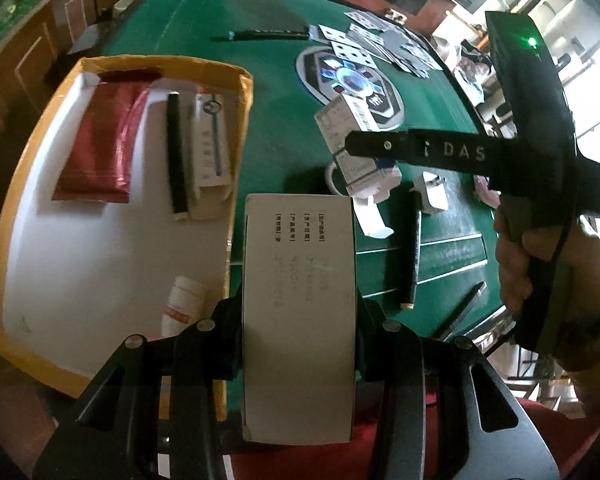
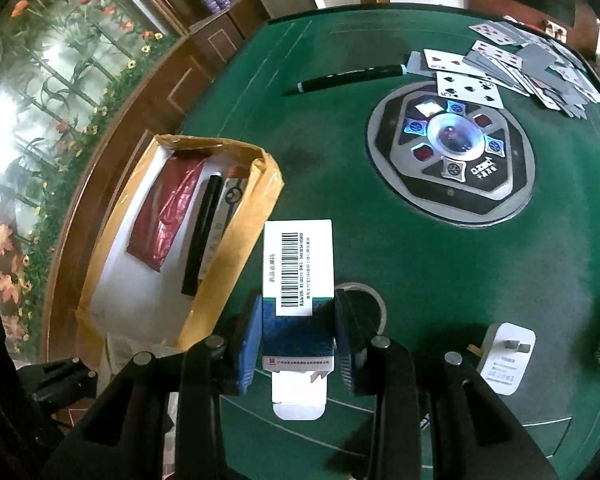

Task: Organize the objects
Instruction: 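Carry the white box with the left tool while the right tool carries the medicine box toward the cardboard box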

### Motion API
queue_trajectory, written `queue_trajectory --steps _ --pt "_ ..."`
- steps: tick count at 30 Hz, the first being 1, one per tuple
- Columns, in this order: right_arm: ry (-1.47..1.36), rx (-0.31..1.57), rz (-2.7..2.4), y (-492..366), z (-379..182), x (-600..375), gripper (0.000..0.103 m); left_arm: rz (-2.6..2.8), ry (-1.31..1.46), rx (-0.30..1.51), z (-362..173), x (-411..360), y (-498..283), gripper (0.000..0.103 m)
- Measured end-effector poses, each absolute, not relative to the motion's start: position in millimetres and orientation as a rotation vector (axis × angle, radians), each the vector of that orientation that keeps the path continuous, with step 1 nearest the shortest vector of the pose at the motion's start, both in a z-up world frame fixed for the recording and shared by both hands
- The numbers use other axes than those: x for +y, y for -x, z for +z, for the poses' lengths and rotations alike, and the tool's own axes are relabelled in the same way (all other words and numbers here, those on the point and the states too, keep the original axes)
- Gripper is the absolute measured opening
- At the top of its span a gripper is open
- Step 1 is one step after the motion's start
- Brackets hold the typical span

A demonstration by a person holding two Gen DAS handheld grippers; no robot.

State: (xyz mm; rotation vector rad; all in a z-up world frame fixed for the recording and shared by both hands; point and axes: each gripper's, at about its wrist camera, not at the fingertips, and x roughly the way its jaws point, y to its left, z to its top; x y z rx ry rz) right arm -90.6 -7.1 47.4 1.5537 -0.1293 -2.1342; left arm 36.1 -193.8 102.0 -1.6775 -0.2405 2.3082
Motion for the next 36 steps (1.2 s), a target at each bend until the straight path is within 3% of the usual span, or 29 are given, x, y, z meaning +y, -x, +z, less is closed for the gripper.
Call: queue_trajectory --steps 19,36 --pt "-1.5 -0.059 -2.093 83.5 66.6 -39.0 0.033 2.453 1.674 -0.304 123.6 -248.7 -33.7 0.04" --pt "-1.49 -0.036 -2.041 72.9 70.2 -61.8 0.033 2.563 1.793 -0.254 112.6 -313.9 -24.8 0.04"
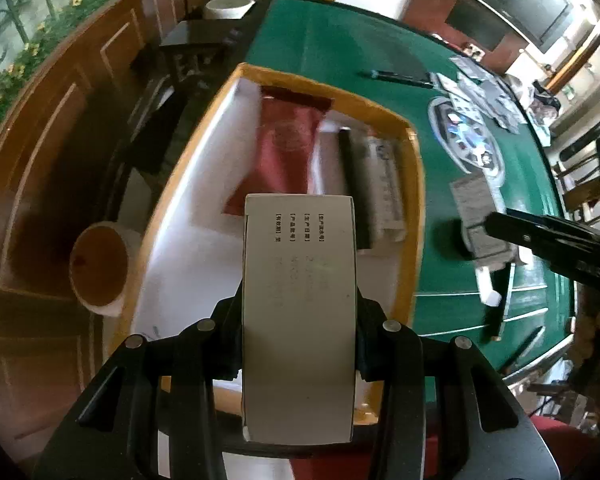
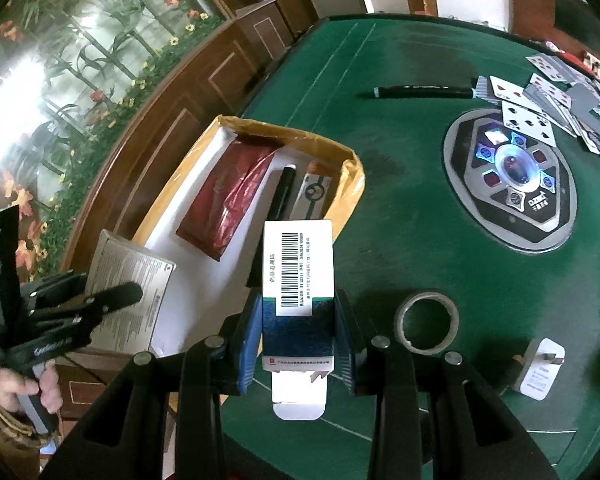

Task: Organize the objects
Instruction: 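Carry the white box with the left tool while the right tool carries the medicine box toward the cardboard box, then lower both boxes into the cardboard box and open both tools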

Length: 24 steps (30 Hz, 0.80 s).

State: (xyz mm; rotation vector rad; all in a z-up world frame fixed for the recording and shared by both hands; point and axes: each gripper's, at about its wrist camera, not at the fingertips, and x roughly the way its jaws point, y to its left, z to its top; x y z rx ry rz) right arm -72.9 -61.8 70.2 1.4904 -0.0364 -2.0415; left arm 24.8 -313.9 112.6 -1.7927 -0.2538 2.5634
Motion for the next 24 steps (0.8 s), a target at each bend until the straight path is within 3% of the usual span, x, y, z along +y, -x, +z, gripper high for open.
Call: queue_trajectory --steps 18,24 --pt "-1.528 -0.046 -1.928 58.0 58.6 -110.6 0.033 2.645 1.852 -0.136 111.6 -366.1 7.1 0.04" --pt "-1.583 -0.203 -1.889 63.5 47.1 -119.9 0.033 2.647 1.847 -0.069 114.1 -371.6 23.2 0.04"
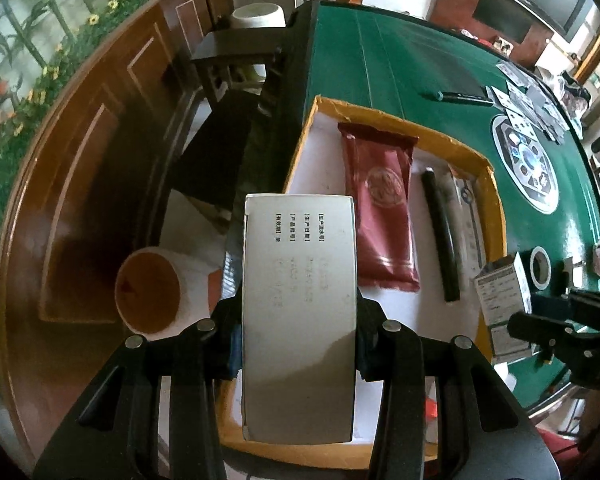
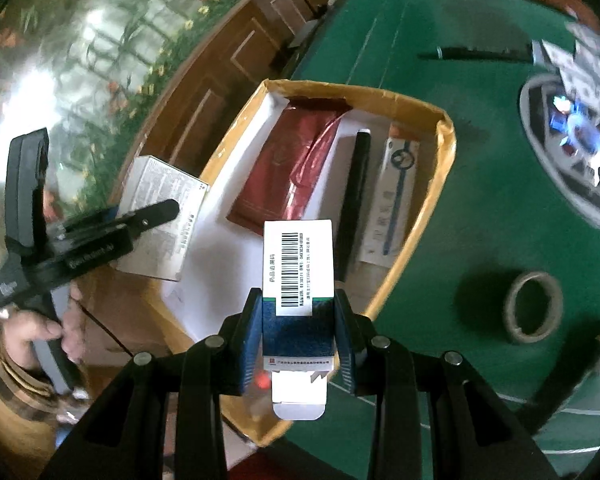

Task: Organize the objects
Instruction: 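Lower both boxes into the cardboard box and open both tools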

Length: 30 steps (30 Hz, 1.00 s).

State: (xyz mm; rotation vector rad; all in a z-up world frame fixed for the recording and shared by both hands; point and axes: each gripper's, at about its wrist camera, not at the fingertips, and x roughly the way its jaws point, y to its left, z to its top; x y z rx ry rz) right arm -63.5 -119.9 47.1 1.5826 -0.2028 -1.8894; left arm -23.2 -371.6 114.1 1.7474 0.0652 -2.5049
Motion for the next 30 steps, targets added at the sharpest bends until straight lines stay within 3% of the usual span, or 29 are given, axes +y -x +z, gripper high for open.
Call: queue_trajectory --steps 5,11,30 --pt "-1.675 -0.433 -1.828 74.0 26.4 -117.5 0.033 -2.509 -1.752 0.036 114.3 -378.0 38.3 0.04" --pt "-1.767 -0.581 -1.772 79.2 -2.1 -122.5 0.033 -2.528 -1.775 0.003 109.9 -376.6 55.6 0.04" --pt "-1.781 -0.579 -1.878 80.9 -8.2 -131.9 0.033 -2.561 -1.877 -0.089 86.0 -355.1 114.6 0.04"
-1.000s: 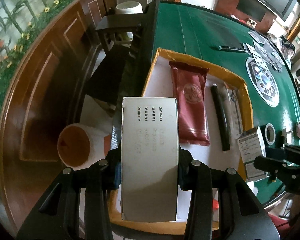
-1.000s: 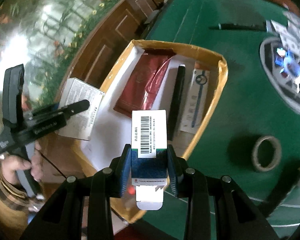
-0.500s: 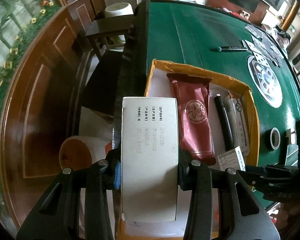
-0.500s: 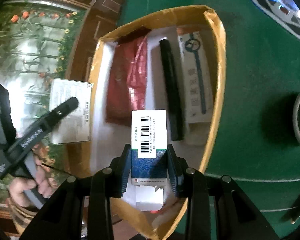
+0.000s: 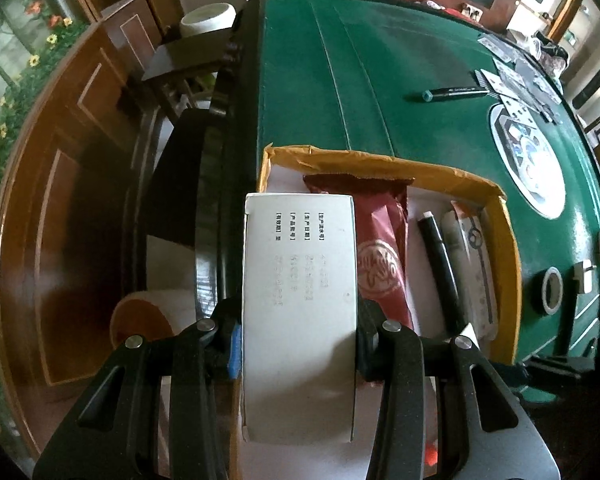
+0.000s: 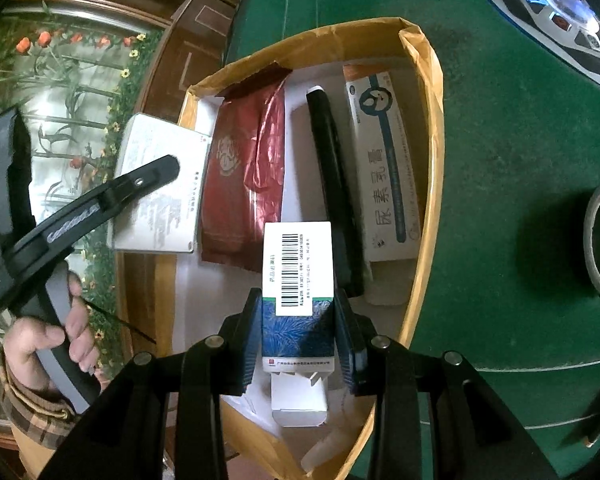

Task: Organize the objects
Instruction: 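Lower both boxes into the cardboard box and open both tools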

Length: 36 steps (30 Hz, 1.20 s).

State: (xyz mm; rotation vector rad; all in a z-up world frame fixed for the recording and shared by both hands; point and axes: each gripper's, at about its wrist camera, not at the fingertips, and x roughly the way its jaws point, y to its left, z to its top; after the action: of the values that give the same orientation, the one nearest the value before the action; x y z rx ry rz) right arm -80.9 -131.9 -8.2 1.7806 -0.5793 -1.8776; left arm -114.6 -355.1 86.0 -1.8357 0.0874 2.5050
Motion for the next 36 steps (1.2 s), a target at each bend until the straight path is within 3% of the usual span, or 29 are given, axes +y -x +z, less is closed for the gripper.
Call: queue_trajectory --steps 7,14,18,29,34,36 --pt "-1.779 -0.558 -1.91 80.7 -4.4 -138.5 0.033 2.533 1.825 0.079 79.7 -355.3 133.8 0.04" --pt "-1.769 -0.456 -1.954 77.4 -5.2 -150.6 0.033 2.596 1.811 0.244 71.4 -334.8 141.7 0.041" --pt "-1.759 -0.393 -1.984 75.9 -1.9 -154.0 0.033 2.519 1.858 0.0 60.6 -345.2 142.0 0.041" --pt "-1.734 -0.407 -2.013 79.6 -1.4 -155.0 0.033 2.583 1.83 0.108 57.9 -338.6 148.8 0.042" --pt "-1.728 -0.421 -2.005 80.1 -1.4 -156.9 0.035 2.564 1.824 0.097 57.8 -337.7 147.7 0.056" --pt "-1.721 -0.443 -1.981 78.6 -2.1 -153.2 0.043 2.567 1.816 0.092 61.8 -337.2 145.9 0.058"
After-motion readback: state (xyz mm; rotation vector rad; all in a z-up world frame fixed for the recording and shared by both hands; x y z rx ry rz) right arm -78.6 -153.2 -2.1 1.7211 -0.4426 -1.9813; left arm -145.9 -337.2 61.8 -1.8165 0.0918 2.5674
